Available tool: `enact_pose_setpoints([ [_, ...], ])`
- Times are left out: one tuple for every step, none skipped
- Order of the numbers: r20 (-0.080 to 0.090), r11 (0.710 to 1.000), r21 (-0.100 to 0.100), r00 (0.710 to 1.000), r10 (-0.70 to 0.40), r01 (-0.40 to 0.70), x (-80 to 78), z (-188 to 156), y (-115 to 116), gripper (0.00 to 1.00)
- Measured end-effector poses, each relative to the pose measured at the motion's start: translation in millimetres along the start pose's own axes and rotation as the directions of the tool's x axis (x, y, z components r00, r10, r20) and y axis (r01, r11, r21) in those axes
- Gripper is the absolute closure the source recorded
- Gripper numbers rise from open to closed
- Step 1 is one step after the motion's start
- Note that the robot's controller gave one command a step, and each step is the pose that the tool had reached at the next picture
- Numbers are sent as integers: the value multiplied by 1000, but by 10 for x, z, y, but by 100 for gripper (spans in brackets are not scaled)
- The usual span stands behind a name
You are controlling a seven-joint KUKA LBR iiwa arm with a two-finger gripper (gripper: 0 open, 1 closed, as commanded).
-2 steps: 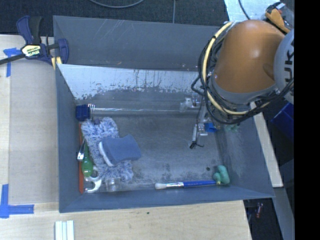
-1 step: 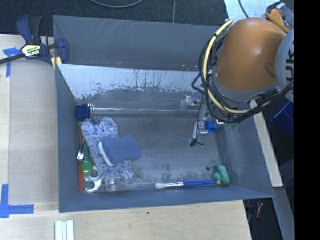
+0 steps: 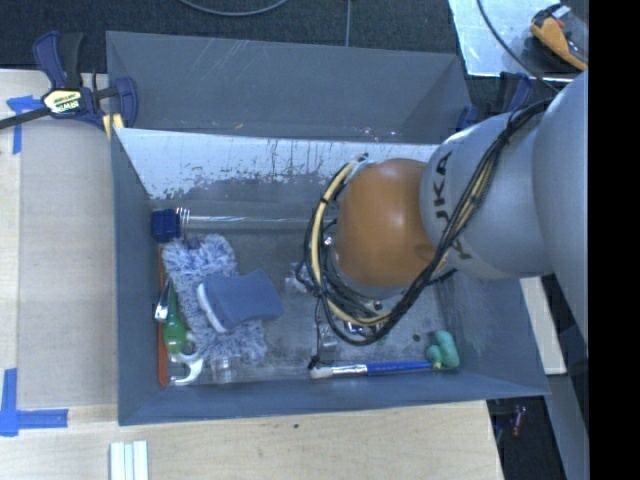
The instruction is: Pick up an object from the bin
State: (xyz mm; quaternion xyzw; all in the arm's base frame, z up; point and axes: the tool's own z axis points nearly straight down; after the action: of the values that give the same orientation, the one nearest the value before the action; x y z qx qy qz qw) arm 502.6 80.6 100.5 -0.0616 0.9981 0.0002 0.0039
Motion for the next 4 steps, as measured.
enact_pose_setpoints([
  [14, 950, 7, 950, -311, 311, 101, -629, 285, 0],
  [-1, 952, -1, 952, -306, 306, -514, 3, 1040, 0],
  [-4, 606, 19, 607, -795, 795, -833, 281, 1388, 0],
  [24, 655, 16, 654, -756, 756, -34, 232, 834, 100],
])
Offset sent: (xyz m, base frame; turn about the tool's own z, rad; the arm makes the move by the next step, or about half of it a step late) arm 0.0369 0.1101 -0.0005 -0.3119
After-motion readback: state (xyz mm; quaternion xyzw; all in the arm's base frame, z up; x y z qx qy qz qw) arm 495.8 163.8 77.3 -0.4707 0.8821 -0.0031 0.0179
